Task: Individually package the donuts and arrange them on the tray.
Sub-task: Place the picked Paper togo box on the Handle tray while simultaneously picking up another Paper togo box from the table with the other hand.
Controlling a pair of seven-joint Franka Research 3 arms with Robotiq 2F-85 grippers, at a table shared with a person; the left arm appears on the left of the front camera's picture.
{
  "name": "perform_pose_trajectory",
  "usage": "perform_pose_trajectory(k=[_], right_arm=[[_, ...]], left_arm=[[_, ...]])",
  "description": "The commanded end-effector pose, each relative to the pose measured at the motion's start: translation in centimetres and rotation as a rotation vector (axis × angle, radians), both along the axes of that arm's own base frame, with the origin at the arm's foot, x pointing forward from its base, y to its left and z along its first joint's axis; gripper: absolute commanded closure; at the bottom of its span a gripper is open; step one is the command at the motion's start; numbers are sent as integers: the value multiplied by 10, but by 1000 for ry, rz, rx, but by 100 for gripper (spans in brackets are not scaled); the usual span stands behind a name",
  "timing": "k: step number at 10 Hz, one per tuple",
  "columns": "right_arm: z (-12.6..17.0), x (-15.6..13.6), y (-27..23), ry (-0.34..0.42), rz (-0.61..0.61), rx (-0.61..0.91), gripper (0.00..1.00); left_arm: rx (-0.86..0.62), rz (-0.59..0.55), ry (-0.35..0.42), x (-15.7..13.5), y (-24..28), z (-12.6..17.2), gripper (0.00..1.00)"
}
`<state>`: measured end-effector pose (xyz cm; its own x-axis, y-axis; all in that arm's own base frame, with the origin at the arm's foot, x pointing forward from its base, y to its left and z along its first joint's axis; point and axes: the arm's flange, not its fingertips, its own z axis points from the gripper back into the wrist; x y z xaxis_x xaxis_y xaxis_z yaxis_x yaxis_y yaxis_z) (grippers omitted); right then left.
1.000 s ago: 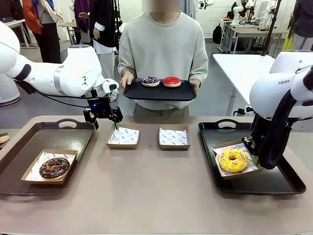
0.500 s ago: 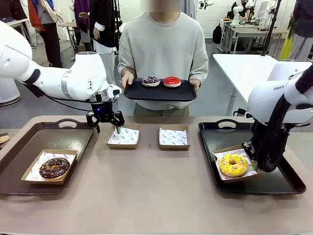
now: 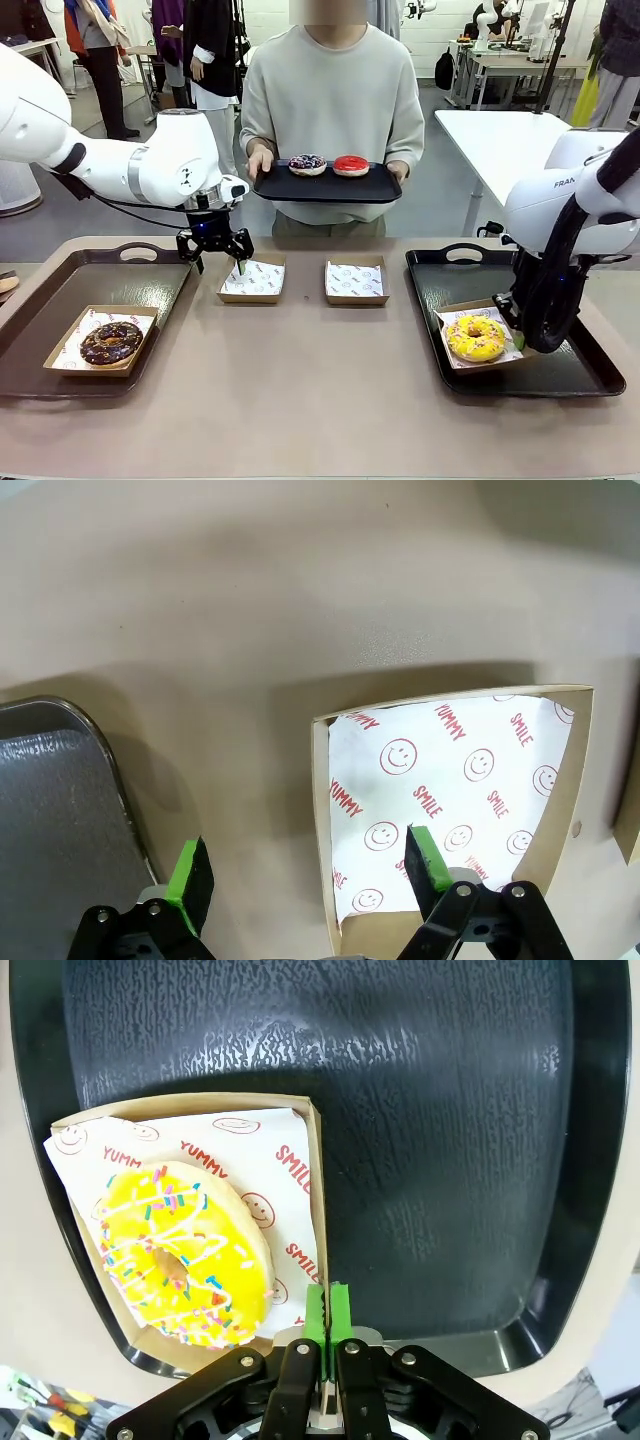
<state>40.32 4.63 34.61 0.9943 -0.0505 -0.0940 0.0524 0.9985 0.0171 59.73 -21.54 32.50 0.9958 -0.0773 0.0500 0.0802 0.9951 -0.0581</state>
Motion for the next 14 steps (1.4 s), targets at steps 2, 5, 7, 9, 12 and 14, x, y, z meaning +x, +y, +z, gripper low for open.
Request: perform_pose_trajectory(k=[2,5,7,9,12,14], right_arm=[[0,6,2,-1,5,52,98],[0,6,3,5,10,56,6],[0,5,3,2,13,56,0],[0,4,2,2,11,58,3],[1,2,0,1,6,67,0],[2,1,-2,-2,4,72,0]], left_arm=[[36,27,10,3,-5,1,0],[10,22,23,3,-5,3,59],[6,21,17,2,-4,5,61],[5,21,17,2,-3,6,100],[2,19,25,3,-3,4,100],[3,18,27,3,-3,5,100]])
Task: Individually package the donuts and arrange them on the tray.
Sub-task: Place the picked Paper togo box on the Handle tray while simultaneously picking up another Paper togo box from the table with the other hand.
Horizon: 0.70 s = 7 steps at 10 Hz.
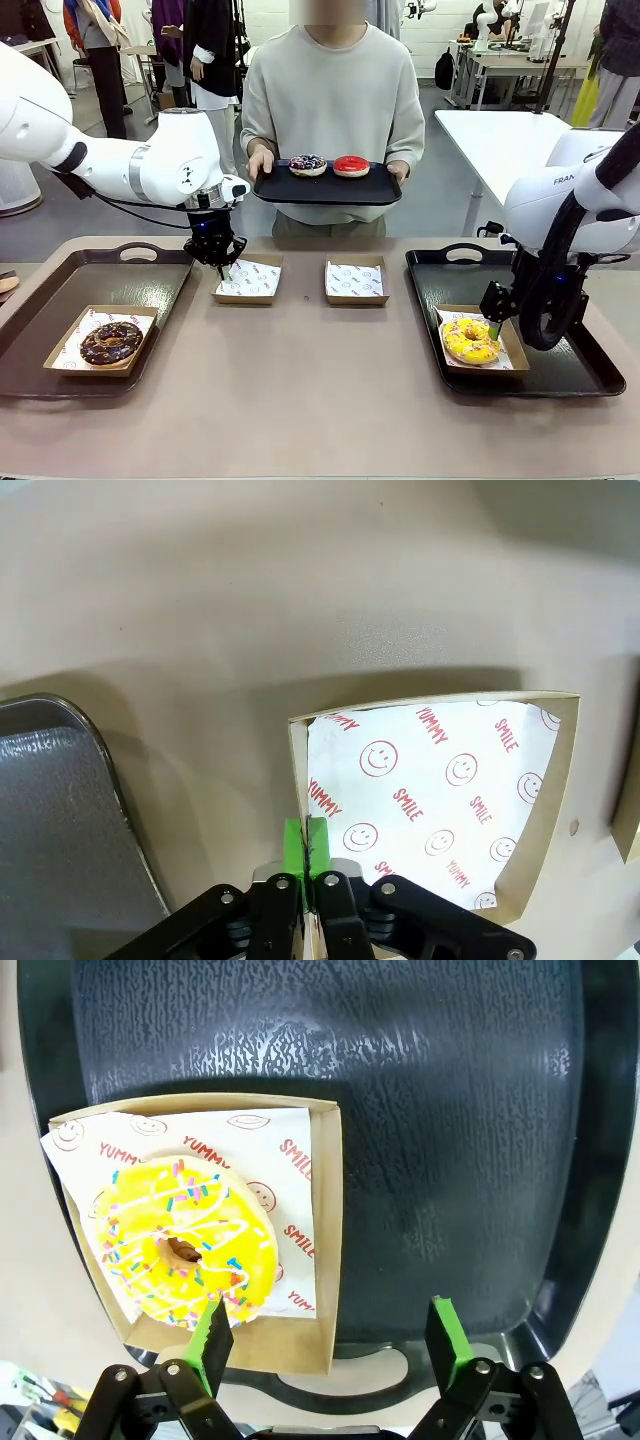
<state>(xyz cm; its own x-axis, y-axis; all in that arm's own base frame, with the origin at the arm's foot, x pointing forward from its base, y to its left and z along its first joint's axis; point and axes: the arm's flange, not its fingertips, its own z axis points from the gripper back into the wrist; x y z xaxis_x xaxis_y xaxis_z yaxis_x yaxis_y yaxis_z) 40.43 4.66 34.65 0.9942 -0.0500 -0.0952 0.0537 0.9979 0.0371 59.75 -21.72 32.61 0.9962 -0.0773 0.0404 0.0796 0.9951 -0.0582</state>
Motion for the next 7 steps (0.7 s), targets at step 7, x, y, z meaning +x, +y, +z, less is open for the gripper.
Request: perform_pose_trajectory(k=[7], right_arm=[[73,-46,-33,-85,34,342,0]], left_arm=[[-77,15,1,-14,-1,47,100]])
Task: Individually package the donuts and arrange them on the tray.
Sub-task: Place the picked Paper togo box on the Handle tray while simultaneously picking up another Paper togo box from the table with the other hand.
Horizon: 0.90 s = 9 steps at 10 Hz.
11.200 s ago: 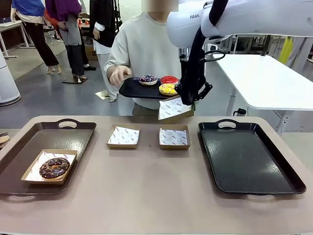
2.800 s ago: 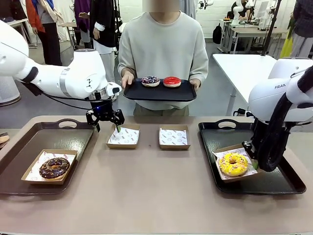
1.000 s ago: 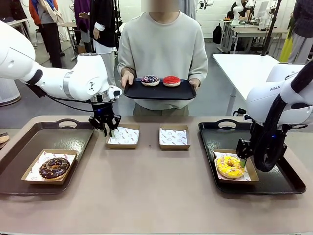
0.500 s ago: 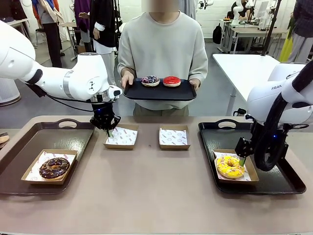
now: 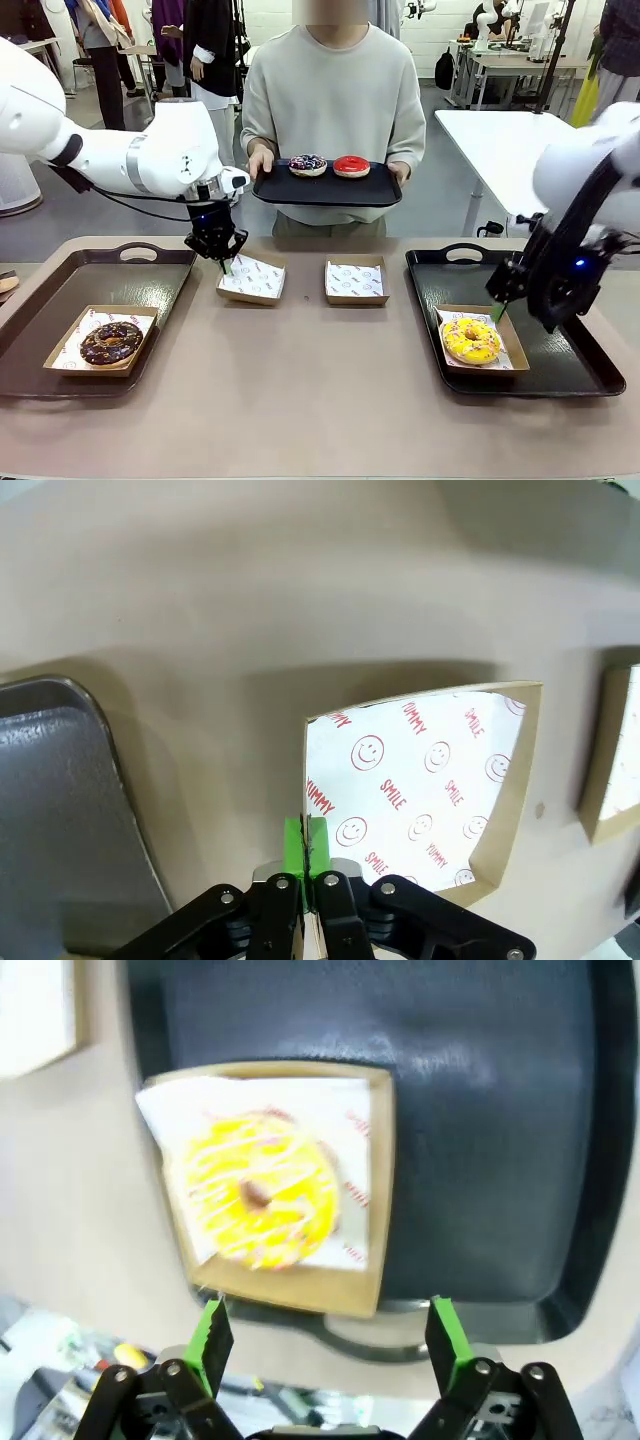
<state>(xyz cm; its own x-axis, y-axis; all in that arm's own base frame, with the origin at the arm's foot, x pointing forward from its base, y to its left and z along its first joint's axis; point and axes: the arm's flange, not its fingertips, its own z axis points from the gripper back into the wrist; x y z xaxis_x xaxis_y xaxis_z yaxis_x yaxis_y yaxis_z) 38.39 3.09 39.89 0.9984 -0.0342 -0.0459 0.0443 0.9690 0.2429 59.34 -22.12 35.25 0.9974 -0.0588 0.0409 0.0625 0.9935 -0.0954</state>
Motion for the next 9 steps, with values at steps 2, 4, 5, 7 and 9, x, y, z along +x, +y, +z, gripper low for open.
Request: perform_pose_trajectory(k=[2,4,5,7,9], right_arm=[[56,-52,-66,-150,-28,344,0],[70,-82,-119,-227,-99,546,0],[68,-96,-142,-258,-133,615,0],[55,-121,-184,-300,-206,721,0],[40,-128,-220,-316,-263,806,0]], left_arm=[[-60,-16,-51,-21,0,59,100],[-47,-24,-75,-27,-9,94,100],[-34,-22,-94,-29,-14,111,100],[-4,-9,-120,-28,-24,134,100],[10,-1,-120,-24,-32,139,100]])
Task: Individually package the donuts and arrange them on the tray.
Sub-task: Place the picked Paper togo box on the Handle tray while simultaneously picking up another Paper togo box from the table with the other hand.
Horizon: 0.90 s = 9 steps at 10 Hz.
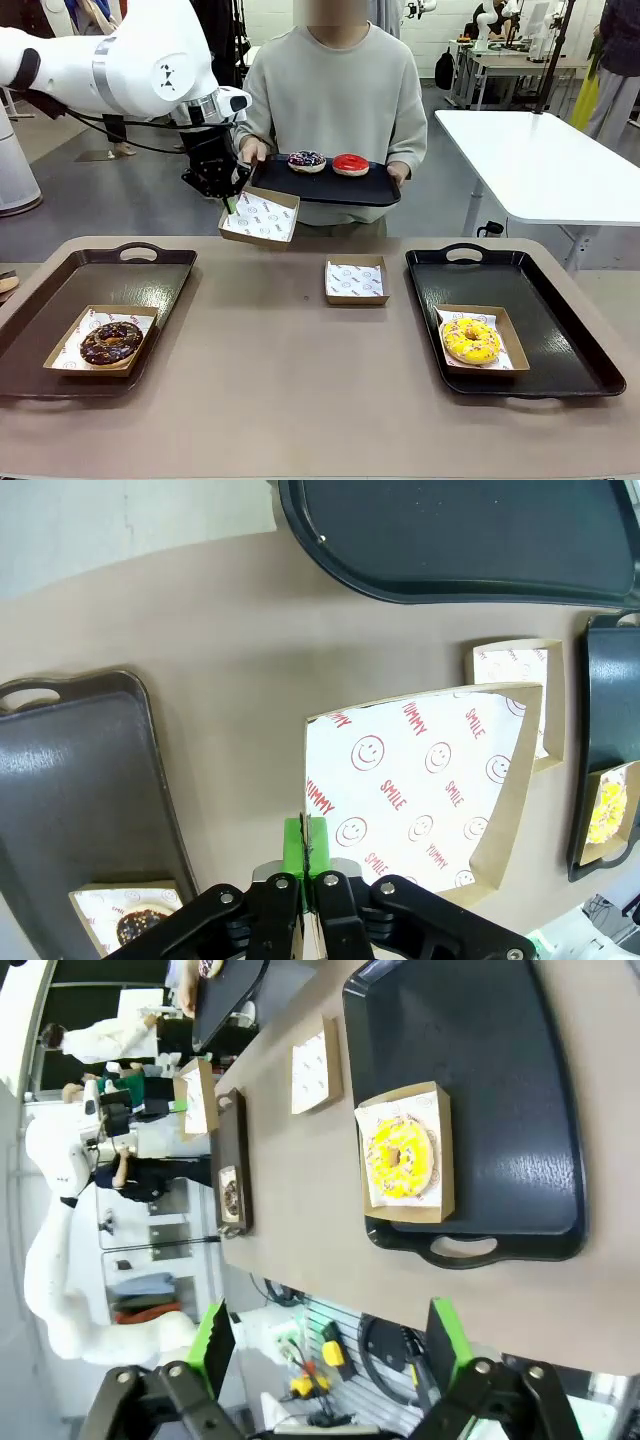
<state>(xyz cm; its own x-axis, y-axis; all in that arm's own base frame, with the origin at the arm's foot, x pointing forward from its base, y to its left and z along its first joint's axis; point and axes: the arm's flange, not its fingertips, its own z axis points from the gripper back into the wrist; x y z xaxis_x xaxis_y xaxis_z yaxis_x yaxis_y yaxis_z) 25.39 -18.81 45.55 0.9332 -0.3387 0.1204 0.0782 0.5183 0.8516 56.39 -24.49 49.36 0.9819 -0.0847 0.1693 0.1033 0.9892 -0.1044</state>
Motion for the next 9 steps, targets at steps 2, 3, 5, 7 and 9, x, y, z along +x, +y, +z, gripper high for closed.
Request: perform_pose_trajectory(k=[2,3,5,7,9], right_arm=[[-31,3,-28,-66,2,140,0],[-37,4,-37,-100,5,164,0],[-48,12,-48,-134,-6,194,0],[-52,20,-48,-155,-34,184,0],[-48,8,-40,-112,-26,181,0]], left_arm=[[-7,-4,1,-1,3,-3,100],[-7,-4,1,-1,3,-3,100],[-7,-4,1,-1,3,-3,100],[-7,-4,1,-1,3,-3,100],[-7,-4,1,-1,3,-3,100]])
